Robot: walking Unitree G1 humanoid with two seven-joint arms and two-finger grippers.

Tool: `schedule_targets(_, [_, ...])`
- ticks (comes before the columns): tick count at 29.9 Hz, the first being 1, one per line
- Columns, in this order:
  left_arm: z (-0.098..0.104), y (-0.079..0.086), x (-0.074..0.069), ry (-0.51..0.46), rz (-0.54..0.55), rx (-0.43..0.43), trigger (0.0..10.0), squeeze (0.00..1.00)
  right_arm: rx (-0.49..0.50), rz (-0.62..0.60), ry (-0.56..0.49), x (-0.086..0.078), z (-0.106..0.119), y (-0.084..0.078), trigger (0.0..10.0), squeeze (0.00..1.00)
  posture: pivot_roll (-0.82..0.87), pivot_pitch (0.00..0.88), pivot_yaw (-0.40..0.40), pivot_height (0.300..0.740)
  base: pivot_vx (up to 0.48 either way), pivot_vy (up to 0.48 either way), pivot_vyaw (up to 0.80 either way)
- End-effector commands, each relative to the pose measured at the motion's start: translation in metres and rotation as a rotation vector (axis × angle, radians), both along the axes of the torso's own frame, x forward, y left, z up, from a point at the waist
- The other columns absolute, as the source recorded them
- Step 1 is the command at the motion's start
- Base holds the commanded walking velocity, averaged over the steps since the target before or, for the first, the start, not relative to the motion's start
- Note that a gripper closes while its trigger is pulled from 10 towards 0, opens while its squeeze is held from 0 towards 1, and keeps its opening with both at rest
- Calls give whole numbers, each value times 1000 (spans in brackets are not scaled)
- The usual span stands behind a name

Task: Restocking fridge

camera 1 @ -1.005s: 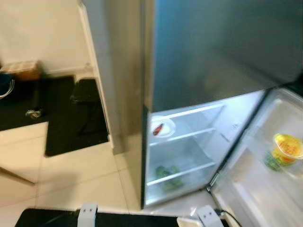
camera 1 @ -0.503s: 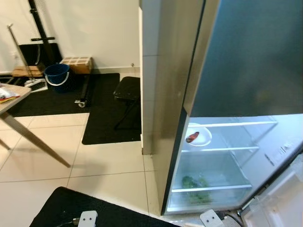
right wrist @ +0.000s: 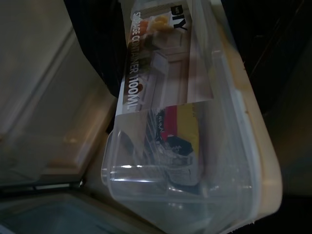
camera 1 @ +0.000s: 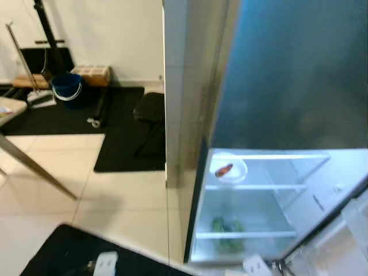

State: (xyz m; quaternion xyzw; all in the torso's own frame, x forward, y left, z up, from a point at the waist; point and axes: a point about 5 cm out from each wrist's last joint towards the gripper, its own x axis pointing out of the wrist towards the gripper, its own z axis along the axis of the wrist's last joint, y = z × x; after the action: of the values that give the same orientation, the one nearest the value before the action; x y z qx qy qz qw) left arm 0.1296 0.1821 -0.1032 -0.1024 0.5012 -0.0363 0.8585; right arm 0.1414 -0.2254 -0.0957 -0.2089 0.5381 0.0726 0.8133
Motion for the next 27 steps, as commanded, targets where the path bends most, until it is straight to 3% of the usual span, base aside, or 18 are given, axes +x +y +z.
schedule_targets(1, [1, 0, 2, -3, 2, -4, 10000, 0, 2, -13, 1, -1, 0, -1, 10000, 0, -97, 0, -4, 740, 0, -465, 0])
schedule_targets(6, [1, 0, 2, -3, 6, -6, 10000, 0, 4, -12, 5, -2, -1, 0, 10000, 0, -96, 0, -5, 740, 0, -454, 0])
schedule_targets(21, [0, 0, 1, 1, 22, -5, 10000, 0, 8, -13, 1, -1, 0, 0, 10000, 0, -95, 0, -6, 740, 0, 0, 0])
schedule_targets(27, [1, 0, 2, -2, 25, -6, 10000, 0, 23, -38, -41, 7, 3, 1, 10000, 0, -96, 0, -5, 740, 0, 0, 0])
